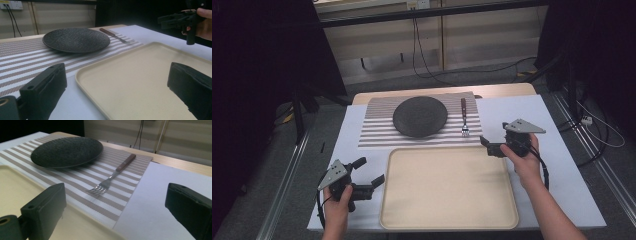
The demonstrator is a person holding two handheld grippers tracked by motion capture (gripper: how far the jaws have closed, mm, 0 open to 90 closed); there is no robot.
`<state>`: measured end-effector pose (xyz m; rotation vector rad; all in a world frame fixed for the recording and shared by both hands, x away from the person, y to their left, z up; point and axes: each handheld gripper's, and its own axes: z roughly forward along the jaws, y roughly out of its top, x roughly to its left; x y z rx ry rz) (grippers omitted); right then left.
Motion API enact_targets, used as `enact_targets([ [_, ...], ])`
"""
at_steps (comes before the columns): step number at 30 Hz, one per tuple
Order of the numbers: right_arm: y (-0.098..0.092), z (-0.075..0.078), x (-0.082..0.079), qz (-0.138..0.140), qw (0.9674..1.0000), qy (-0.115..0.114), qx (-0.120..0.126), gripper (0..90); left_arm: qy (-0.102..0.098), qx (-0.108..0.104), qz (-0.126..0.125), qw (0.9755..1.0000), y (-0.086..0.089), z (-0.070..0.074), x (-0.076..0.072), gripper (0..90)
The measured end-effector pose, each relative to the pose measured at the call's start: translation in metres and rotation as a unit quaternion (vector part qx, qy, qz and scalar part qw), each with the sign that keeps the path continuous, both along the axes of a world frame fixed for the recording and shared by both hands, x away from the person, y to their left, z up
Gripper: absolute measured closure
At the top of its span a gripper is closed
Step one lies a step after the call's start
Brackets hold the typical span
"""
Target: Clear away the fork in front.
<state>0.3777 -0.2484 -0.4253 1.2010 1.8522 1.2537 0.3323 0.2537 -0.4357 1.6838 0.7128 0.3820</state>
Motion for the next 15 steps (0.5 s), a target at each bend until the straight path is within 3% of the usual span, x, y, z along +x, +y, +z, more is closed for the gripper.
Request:
enact_targets([
  [15,0.012,0.005,0.042,-0.006,0.9999,0.008,0.01,3.1,0.001,0.003,-0.002,1.0,-0.001,-0.001,0.002,2.6],
])
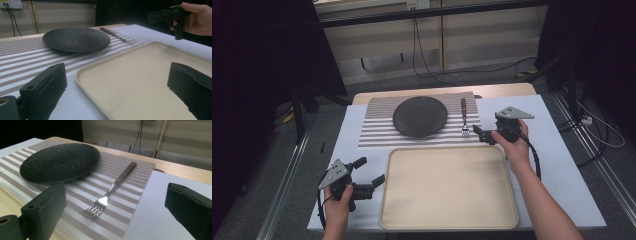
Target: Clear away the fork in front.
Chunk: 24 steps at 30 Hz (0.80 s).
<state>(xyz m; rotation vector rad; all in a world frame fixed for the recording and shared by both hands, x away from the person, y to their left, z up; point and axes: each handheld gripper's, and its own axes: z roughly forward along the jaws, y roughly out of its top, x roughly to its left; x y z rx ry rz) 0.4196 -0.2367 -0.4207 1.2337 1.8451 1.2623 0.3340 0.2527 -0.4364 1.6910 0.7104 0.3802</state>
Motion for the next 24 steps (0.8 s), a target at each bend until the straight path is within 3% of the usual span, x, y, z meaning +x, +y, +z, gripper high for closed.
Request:
enact_targets([
  [14,0.015,-0.001,0.033,-0.008,1.0,0.005,-0.001,3.1,0.001,0.0,0.005,1.0,0.001,0.0,-0.001,2.6],
  [24,0.017,-0.009,0.052,-0.021,0.9991,0.034,-0.013,7.2,0.001,-0.004,0.01,0.9999,0.001,0.0,0.0,2.7],
])
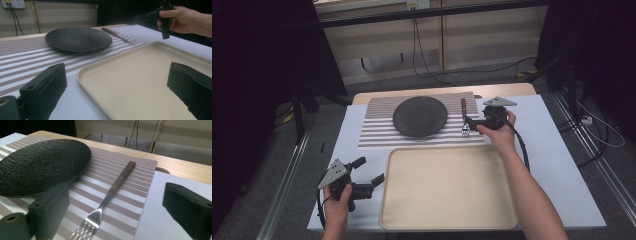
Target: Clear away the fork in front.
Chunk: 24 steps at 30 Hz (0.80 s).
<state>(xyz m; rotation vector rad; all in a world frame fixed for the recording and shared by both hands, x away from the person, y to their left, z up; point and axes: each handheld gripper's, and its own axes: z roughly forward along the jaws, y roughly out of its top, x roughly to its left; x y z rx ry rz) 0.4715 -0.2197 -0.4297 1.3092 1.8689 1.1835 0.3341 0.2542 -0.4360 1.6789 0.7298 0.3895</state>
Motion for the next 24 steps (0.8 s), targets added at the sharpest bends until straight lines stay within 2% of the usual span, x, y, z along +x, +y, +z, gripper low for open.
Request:
enact_targets([
  [3,0.0,-0.003,0.004,-0.003,0.9999,0.013,0.006,15.8,0.004,0.0,0.0,1.0,-0.001,0.0,0.0,2.7],
  [6,0.002,-0.006,0.009,0.0,0.9996,0.027,-0.007,26.4,0.005,0.004,-0.002,1.0,-0.001,-0.001,0.0,2.8],
  [8,0.004,-0.006,0.013,0.005,0.9994,0.033,-0.007,34.9,0.006,0.002,0.001,1.0,-0.002,-0.001,0.0,2.8],
  [11,0.01,-0.007,0.019,0.007,0.9987,0.046,-0.019,39.6,0.004,0.004,0.001,1.0,-0.001,-0.001,0.0,2.8],
  [13,0.014,-0.009,0.024,0.014,0.9982,0.056,-0.016,42.2,0.003,0.004,0.002,1.0,-0.001,-0.001,0.0,2.8],
  [18,0.023,-0.017,0.034,0.021,0.9954,0.086,-0.036,53.7,0.004,0.008,0.001,1.0,-0.001,-0.001,0.001,2.8],
  [22,0.025,-0.023,0.042,0.01,0.9929,0.107,-0.05,57.9,0.005,0.01,0.0,0.9999,-0.001,-0.002,0.002,2.8],
  [24,0.026,-0.023,0.046,0.005,0.9927,0.107,-0.057,60.3,0.007,0.009,0.001,0.9999,-0.002,-0.002,0.002,2.8],
])
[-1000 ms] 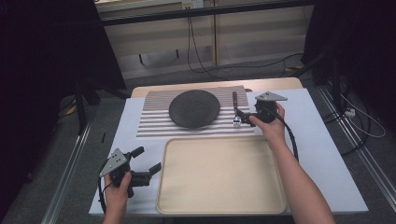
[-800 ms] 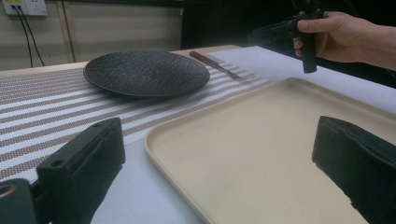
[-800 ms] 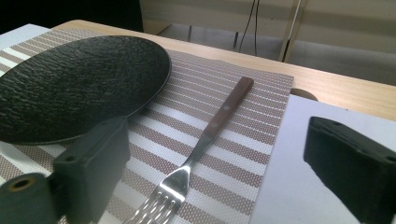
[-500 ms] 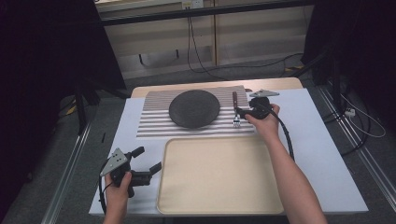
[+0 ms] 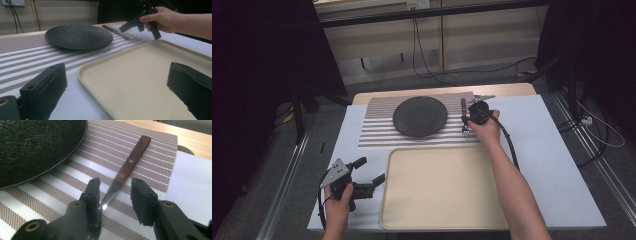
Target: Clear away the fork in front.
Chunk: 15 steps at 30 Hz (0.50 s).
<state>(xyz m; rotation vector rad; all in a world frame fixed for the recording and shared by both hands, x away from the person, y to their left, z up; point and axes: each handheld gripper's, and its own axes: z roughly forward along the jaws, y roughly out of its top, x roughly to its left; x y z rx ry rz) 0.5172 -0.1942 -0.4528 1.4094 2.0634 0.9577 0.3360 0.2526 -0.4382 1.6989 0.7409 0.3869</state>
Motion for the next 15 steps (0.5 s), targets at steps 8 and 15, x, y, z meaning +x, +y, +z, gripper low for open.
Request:
enact_targets([
  [8,0.009,-0.007,0.015,-0.01,0.9995,0.022,-0.02,61.9,0.0,0.006,-0.001,1.0,0.002,-0.001,0.002,2.8],
  [15,0.002,-0.007,0.015,-0.013,0.9988,0.046,-0.01,81.5,0.003,0.008,0.003,1.0,0.001,-0.002,0.004,2.9],
])
